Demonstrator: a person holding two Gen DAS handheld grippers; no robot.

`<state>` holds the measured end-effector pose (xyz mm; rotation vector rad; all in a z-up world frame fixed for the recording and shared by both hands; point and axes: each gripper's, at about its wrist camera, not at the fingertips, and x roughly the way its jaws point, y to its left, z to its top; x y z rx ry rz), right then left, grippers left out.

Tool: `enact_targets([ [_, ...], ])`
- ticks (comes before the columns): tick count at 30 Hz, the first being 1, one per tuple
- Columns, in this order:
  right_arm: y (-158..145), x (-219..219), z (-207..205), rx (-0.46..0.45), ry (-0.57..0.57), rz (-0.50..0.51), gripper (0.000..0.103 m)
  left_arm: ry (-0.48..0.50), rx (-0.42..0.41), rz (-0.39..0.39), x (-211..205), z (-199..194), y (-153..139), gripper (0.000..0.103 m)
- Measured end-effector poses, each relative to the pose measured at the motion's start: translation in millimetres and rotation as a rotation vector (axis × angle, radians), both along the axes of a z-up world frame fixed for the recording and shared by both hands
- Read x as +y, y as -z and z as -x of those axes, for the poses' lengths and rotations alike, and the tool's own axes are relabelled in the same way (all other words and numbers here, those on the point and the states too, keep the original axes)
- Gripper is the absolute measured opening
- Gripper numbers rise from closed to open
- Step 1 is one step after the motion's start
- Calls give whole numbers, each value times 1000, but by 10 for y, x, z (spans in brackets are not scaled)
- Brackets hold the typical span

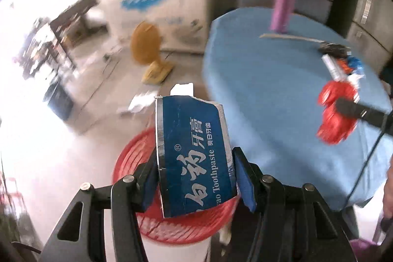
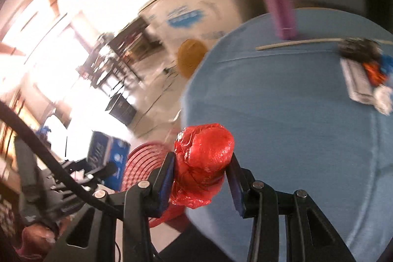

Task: Collect trash
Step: 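Carry the carton and red bag over the red basket and release both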

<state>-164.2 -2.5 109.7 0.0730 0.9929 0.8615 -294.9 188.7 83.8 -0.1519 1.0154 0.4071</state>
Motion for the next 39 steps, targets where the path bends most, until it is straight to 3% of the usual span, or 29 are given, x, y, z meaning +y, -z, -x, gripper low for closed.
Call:
enact_targets([
  [4,34,476,214,3,-104,34,44,-88,62,62,325,346,330,58],
  [10,239,1024,425,24,-213,93,46,-109,99,153,496,494,639,58],
  [15,502,1254,462,72,-234,144,47,-93,114,189,522,431,777,63],
  [18,627,1314,389,125,-233,153,54,-90,120,204,535,432,822,65],
  [19,662,1329,362,145,-224,150,58,-92,123,206,550,407,835,66],
  [23,695,1353,240,214,-214,83,60,-89,129,204,585,442,865,66],
  [30,577,1112,141,159,-155,33,60,-59,112,174,496,334,703,66],
  [39,356,137,-137,91,43,-22,60,122,98,155,-43,-160,550,66],
])
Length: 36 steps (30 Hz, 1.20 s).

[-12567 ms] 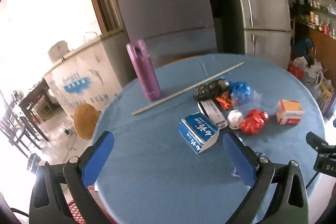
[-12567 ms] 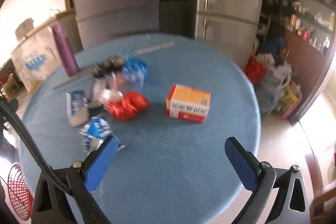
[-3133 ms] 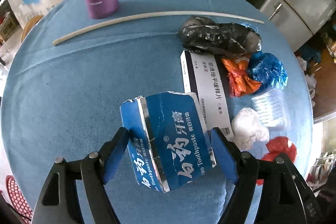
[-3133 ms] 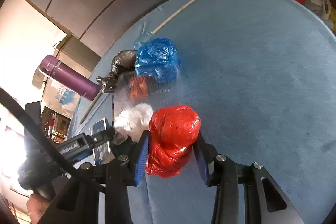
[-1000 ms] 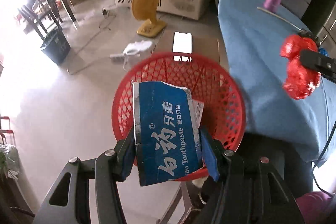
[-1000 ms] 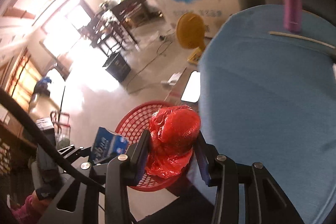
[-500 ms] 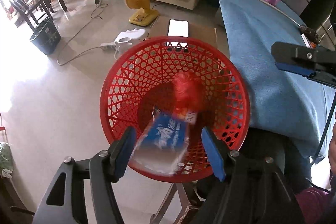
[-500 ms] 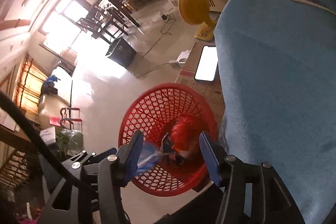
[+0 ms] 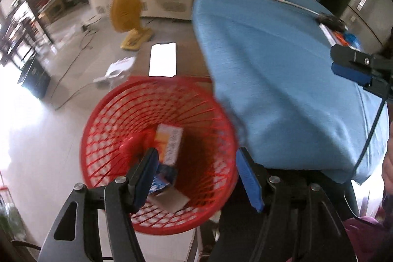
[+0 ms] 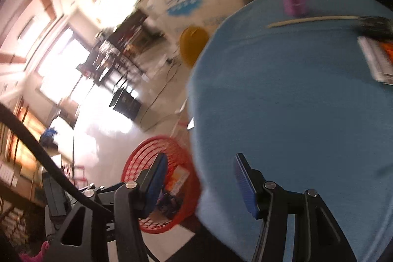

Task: Collect trash
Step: 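Carry the carton and red bag over the red basket and release both, then grasp the white medicine box with the left tool while the right tool grasps the clear plastic tray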

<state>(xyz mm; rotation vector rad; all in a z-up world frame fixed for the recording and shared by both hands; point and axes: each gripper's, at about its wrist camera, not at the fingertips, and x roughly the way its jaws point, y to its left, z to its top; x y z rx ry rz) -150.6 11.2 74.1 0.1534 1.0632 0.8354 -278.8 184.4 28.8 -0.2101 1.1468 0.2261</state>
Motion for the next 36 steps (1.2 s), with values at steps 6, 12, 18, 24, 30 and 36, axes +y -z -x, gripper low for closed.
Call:
enact_targets([
  [6,-70,-991,-266,-20,222,-34,60,100,-31,-27,-403,-348,-194,66],
  [12,-47,-1920,-536,-22,420,-38,60,217,-59,-37,-865,-815,-406,68],
  [18,-61,-2671,-1015,-54,552,-12,60,329,-90,-2,-1382,-1565,-594,70],
  [24,-57,-3183,-1644,-42,598,-112,65,355,-61,77,-1848,-2386,-540,70],
  [30,142,-3345,-2217,9,624,-177,72,319,-23,143,-2098,-2975,-395,70],
  [36,481,-3298,-2552,123,477,-296,72,317,21,177,-2276,-3442,-215,70],
])
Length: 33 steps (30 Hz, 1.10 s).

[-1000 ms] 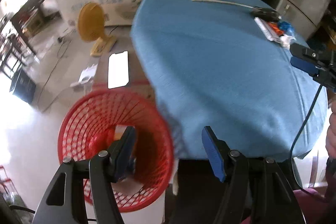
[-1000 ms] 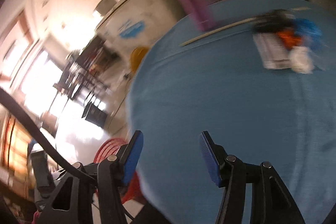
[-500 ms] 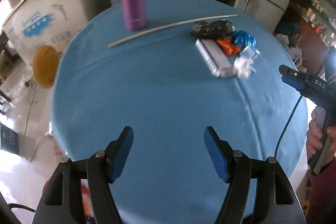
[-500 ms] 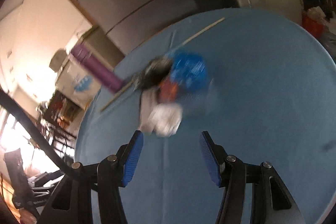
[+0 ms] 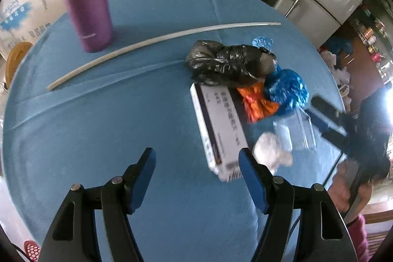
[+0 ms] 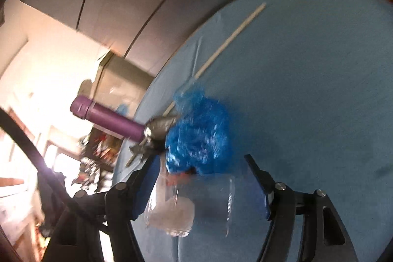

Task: Collect trash
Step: 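Grasp the white medicine box with the left tool while the right tool grasps the clear plastic tray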

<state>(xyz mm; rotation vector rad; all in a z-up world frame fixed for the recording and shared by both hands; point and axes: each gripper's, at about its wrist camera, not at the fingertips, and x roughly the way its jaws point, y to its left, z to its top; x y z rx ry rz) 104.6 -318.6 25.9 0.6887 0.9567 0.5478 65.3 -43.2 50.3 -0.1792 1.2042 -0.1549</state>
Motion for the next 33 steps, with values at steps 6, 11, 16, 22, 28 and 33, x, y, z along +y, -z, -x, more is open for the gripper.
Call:
enact_targets([
  [6,-41,162,407,-54,-232,4,72,14,56,3,-106,-300,223,70],
  [11,-229,280,720,-149,-254,175,72,42,69,-3,-225,-424,305,70],
  [16,-320,392,833,-211,-258,303,72,60,75,-49,-391,-512,345,71],
  [22,-401,609,1011,-298,-308,444,74,108,52,-132,-555,-501,362,65],
  [28,-302,877,1036,-328,-348,595,77,176,65,-197,-470,-368,346,50],
  [33,-197,980,1007,-337,-337,643,63,217,91,-206,-186,-104,347,50],
])
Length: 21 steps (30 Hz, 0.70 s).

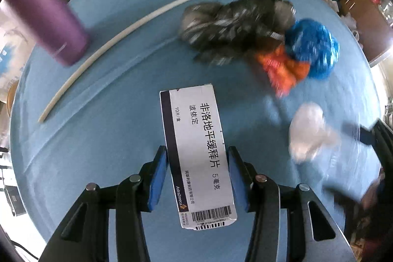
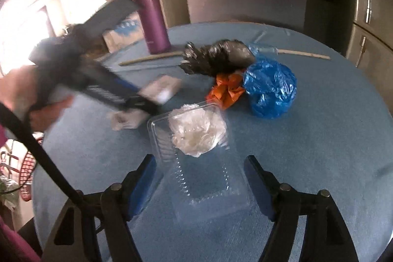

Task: Collect trash
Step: 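Grasp the white medicine box with the left tool while the right tool grasps the clear plastic tray, then lift the white medicine box and clear tray away from the table with both tools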

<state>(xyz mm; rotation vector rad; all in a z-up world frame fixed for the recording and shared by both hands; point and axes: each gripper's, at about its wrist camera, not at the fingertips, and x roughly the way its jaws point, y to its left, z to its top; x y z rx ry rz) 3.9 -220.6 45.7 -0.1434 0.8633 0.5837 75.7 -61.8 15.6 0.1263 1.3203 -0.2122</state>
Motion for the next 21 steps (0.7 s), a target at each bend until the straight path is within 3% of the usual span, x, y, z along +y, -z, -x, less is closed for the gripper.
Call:
enact_targets([
  [2,26,34,-11,-10,26,11,56,-6,4,26,114,130,-5,50],
  [6,12,19,34,16,65,-11,54,-39,-23,62,298,430,-40,49],
  [13,-169,-105,374,65,124,-153,54,-93,-139,104,447,1123,-350,49],
  [21,-504,-19,912,42,124,-304,54,-152,-330,-10,734,1631,-946,49],
])
